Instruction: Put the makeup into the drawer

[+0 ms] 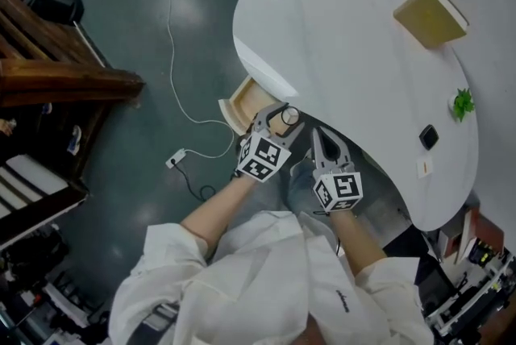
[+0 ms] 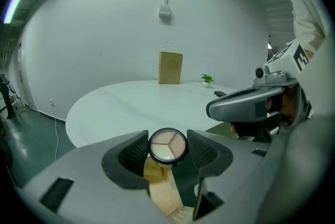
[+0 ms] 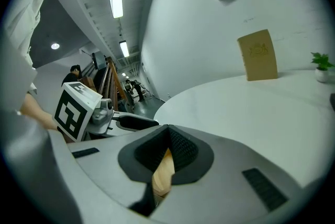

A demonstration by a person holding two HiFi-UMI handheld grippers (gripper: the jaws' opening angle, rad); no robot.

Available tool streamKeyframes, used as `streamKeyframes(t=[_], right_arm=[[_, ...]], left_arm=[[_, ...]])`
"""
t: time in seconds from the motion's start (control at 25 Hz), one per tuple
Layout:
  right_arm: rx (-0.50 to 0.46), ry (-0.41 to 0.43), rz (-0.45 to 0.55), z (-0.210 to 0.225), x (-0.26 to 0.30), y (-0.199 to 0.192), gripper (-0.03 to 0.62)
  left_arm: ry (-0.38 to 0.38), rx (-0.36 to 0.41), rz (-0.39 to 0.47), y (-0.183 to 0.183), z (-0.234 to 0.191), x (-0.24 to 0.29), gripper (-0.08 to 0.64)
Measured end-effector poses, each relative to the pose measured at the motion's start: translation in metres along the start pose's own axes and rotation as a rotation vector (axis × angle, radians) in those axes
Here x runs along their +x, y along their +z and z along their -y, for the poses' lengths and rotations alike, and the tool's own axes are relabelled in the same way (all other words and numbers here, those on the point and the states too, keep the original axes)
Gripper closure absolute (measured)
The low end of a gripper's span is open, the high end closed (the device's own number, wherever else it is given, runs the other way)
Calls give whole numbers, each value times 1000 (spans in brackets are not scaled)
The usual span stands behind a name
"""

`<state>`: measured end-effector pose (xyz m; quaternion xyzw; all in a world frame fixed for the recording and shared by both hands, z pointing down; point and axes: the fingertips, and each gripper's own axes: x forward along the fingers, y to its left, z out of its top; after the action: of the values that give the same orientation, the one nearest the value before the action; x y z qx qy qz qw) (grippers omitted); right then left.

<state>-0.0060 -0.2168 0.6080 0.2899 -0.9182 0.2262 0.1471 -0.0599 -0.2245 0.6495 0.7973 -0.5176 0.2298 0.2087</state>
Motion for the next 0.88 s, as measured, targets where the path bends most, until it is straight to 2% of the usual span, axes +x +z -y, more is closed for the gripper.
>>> streamKeyframes(t=[0.4, 0.88], right_arm=[[30, -93, -16, -50, 30, -37, 575], [30, -133, -69, -56, 44, -71, 575]], left_arm=[[-100, 59, -21, -48, -36, -43, 316], [-232, 200, -74, -88, -46, -41, 316]])
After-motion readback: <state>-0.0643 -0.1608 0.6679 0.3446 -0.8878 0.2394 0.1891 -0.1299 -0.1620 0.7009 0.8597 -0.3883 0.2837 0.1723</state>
